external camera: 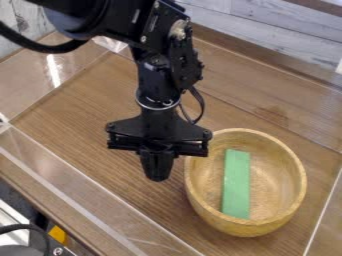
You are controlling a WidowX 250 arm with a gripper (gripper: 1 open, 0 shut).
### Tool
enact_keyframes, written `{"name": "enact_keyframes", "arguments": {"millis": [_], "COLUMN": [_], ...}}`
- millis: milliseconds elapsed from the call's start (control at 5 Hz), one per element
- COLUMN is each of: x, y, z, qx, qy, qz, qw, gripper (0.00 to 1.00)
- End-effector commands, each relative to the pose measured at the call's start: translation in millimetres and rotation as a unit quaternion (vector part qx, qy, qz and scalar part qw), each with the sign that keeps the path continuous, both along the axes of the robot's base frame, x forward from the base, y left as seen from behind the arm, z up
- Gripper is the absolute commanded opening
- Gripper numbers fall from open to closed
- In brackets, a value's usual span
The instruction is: Remove the green block from inside the brown bowl and put it on the table
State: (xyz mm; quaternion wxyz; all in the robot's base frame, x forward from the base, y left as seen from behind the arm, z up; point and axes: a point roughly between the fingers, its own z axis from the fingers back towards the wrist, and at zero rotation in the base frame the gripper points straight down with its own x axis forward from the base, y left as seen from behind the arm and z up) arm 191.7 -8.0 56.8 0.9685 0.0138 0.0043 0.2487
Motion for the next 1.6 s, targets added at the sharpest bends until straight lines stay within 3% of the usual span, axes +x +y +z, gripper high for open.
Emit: {"name": "enact_keyframes", "arguments": {"millis": [0,200,800,1000,1200,1400], "x": [10.4,11.1,-0.9,-2.5,-5.7,0.8], "y": [-1,-4,-18,-18,-16,-3], "z": [-3.4,-14.3,21.8,24.6,25.9,36.2], "qx": [-0.001,-0.001,-0.005,-0.006,-0.006,-0.006], "qy": [-0.014,-0.01,-0.004,-0.005,-0.005,-0.004], "qz": [-0.006,-0.014,-0.079,-0.088,-0.097,-0.058], "qw": [0.9999,0.9999,0.9969,0.9961,0.9953,0.9983], "gripper": [0.0,0.0,0.0,0.0,1.0,1.0]}}
